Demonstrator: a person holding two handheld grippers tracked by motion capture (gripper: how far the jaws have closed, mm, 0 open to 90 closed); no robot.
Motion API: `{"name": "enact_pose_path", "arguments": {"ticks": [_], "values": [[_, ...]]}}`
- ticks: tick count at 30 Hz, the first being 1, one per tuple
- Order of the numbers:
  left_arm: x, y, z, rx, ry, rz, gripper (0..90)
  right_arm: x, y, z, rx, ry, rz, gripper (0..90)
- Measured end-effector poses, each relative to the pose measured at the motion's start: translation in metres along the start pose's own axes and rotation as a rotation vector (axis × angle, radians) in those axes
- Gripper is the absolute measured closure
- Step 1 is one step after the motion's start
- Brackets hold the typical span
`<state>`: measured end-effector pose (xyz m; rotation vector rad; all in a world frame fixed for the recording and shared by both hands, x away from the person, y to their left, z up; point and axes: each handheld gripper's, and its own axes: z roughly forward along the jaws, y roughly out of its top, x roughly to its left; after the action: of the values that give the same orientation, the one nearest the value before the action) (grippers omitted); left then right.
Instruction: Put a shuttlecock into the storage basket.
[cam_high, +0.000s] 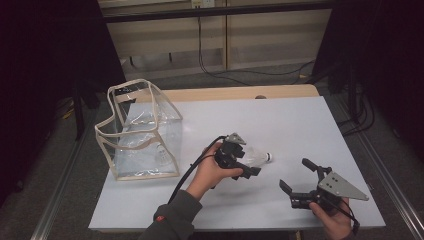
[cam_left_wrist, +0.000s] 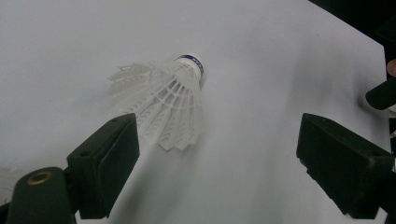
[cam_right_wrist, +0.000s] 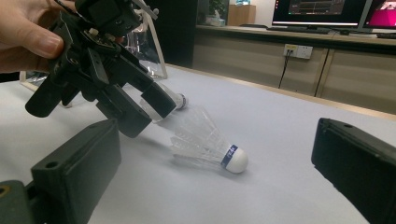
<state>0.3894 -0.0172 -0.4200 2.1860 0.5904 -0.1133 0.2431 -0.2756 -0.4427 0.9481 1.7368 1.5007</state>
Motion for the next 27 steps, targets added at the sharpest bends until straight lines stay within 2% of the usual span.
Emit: {"name": "enact_pose_path", "arguments": {"ticks": [14,18,22,24,27], "values": [[0.002,-0.001,0.01,-0.008,0.015,0.006,18.4,0.0,0.001,0.002,-0.001,0.003,-0.002,1.6],[0.004,-0.001,0.014,-0.02,0.014,-0.006,21.7,0.001,0.001,0.004,0.003,0.004,-0.01,1.6],[0.005,0.001,0.018,-0.024,0.022,0.009,24.8,0.002,0.002,0.006,0.002,0.008,-0.015,1.6],[0.006,0.001,0.02,-0.031,0.026,0.001,26.9,0.002,0.001,0.006,0.006,0.009,-0.016,1.6],[0.008,0.001,0.025,-0.033,0.007,-0.011,32.0,0.001,0.0,0.005,0.005,0.004,-0.014,1.6]]}}
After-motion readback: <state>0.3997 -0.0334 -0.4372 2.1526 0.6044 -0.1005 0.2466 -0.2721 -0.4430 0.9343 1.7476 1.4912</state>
